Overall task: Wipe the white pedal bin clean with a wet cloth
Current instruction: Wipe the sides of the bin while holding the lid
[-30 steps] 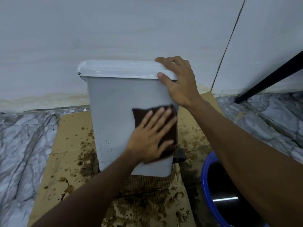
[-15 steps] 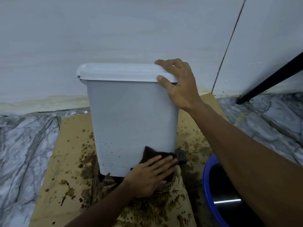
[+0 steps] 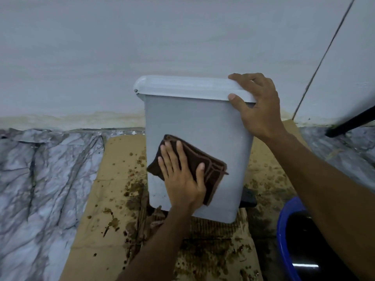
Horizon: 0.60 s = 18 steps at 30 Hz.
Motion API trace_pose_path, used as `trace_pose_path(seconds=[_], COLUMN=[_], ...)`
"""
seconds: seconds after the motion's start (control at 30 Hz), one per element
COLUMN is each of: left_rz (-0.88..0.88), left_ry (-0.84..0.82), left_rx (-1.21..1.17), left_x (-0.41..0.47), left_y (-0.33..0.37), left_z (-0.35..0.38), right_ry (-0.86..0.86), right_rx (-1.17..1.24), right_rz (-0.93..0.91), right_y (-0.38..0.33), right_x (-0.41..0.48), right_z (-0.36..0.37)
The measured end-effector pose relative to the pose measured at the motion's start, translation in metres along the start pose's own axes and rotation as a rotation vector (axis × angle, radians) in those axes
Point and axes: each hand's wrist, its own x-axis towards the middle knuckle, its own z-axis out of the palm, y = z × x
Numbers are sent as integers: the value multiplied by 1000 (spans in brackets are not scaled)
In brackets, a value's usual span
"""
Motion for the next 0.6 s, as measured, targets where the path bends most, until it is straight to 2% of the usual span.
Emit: trace_pose_path(seconds=[0.07,0.13,0.23,0.3,0.47,0.6], left_rz=[-23,47,219,235,27,-314], left_ry=[-66,-93,-62,-15,107,94], left_rx=[25,60,77,71,19,-37], left_x=[-33,-37,5,40,54,-14], left_y=[-4,-5,-4,-5,-11,-9], left_z=[4,8,6,-1,-7,4], right_ry=[10,11,1,-2,5,17], right_rx=[-15,-30,-18,-9,-55,-63], right_rz=[-13,-18,-8,-8,-59,-68], right_y=[0,1,1,0,0,2], right_x=[0,-1,0,1,-3,-2], right_z=[1,2,1,1,2,3])
